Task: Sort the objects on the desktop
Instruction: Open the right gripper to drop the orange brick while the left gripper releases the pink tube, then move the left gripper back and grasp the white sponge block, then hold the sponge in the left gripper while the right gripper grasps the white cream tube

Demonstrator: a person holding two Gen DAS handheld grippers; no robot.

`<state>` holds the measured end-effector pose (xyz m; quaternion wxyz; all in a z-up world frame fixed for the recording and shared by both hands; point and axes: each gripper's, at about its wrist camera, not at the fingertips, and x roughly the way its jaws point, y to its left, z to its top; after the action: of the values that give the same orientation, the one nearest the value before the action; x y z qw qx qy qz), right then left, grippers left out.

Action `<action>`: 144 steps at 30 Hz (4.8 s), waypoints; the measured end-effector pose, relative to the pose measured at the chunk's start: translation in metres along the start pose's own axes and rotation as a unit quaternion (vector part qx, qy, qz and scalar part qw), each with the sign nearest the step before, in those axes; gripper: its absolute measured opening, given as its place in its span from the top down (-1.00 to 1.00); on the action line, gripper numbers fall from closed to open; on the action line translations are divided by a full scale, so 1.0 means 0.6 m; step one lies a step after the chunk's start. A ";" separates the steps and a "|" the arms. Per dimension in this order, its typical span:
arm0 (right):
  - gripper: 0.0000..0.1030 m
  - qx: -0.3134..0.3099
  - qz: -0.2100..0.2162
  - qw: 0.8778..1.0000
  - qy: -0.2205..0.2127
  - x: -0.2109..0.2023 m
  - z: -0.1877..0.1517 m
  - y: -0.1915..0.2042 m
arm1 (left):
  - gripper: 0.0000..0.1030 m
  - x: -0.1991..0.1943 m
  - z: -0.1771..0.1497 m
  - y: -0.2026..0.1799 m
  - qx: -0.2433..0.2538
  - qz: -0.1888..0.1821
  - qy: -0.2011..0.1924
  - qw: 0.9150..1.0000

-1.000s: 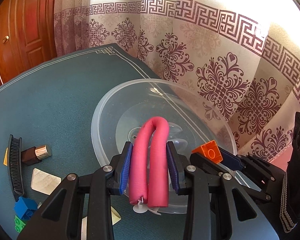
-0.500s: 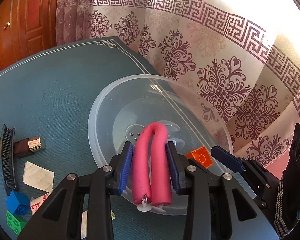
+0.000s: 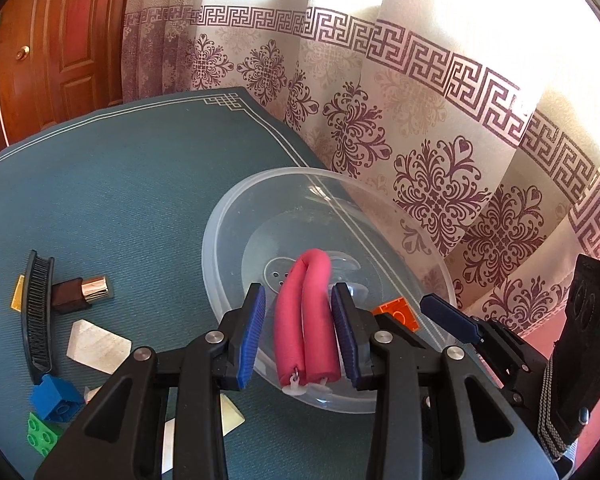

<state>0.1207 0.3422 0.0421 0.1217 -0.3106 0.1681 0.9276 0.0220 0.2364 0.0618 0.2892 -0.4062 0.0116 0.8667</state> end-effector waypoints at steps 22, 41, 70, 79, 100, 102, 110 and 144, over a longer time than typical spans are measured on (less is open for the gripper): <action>-0.27 -0.004 0.003 1.000 -0.010 -0.010 0.001 0.007 | 0.27 -0.054 -0.025 0.042 -0.017 0.019 -0.013 1.000; -0.31 -0.018 0.016 1.000 -0.009 -0.025 -0.018 0.038 | 0.27 -0.089 -0.077 0.116 -0.043 0.053 0.000 0.998; -0.37 -0.037 0.116 0.992 0.025 -0.060 -0.078 0.140 | 0.02 -0.184 -0.178 0.233 -0.059 0.096 0.027 0.993; -0.37 -0.040 0.125 0.990 0.050 -0.043 -0.095 0.161 | -0.18 -0.187 -0.192 0.227 -0.032 0.078 0.026 0.996; -0.38 -0.042 0.122 0.989 0.069 -0.007 -0.093 0.191 | -0.33 -0.165 -0.245 0.200 0.060 0.016 0.062 0.996; -0.38 -0.047 0.120 0.990 0.065 -0.005 -0.091 0.196 | -0.33 -0.165 -0.248 0.200 0.064 0.014 0.061 0.996; -0.38 -0.085 0.118 0.988 0.053 0.013 -0.075 0.219 | -0.33 -0.162 -0.253 0.199 0.087 0.009 0.058 0.994; -0.38 -0.233 0.178 0.934 0.203 0.026 -0.121 0.252 | -0.36 -0.152 -0.250 0.214 0.109 -0.003 0.068 0.992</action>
<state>0.0974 0.1780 0.0137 -0.1576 -0.4772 0.0209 0.8643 0.1071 0.0466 -0.0015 0.3332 -0.4306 0.1243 0.8295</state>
